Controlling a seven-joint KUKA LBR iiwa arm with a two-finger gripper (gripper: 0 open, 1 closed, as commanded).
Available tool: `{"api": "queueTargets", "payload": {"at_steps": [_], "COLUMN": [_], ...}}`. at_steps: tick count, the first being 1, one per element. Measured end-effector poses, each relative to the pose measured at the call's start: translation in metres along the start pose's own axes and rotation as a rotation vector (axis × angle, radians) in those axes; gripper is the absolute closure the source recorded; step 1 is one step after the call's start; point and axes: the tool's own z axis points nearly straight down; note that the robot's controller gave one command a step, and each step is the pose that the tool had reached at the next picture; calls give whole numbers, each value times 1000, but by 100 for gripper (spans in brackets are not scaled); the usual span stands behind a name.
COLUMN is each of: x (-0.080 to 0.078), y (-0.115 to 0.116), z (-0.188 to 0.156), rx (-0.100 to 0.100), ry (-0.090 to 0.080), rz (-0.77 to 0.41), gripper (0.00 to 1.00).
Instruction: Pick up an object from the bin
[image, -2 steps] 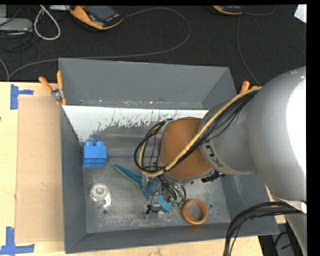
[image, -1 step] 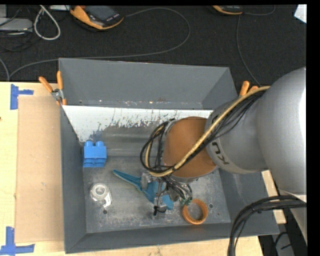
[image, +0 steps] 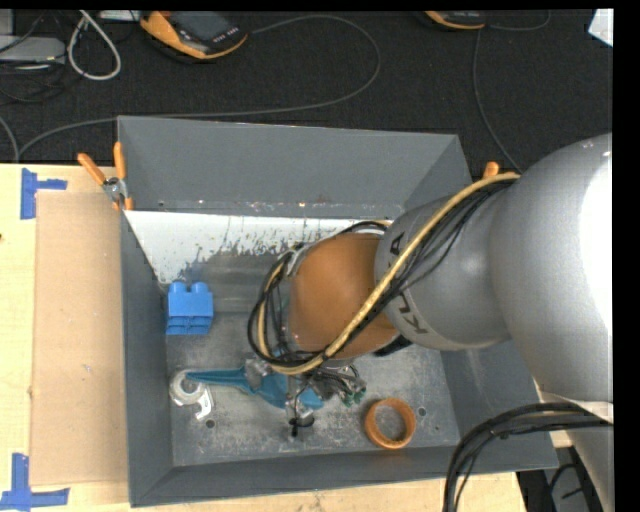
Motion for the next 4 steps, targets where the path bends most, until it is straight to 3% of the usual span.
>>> {"api": "queueTargets", "payload": {"at_steps": [1,2,3,4], "x": [-27,-27,-21,-16], "y": [-107,-107,-129,-129], "z": [-2,-2,-2,-2], "rx": [3,3,1,-2], "ry": [-4,-4,-7,-11], "rz": [341,342,325,334], "gripper": [100,100,100,100]}}
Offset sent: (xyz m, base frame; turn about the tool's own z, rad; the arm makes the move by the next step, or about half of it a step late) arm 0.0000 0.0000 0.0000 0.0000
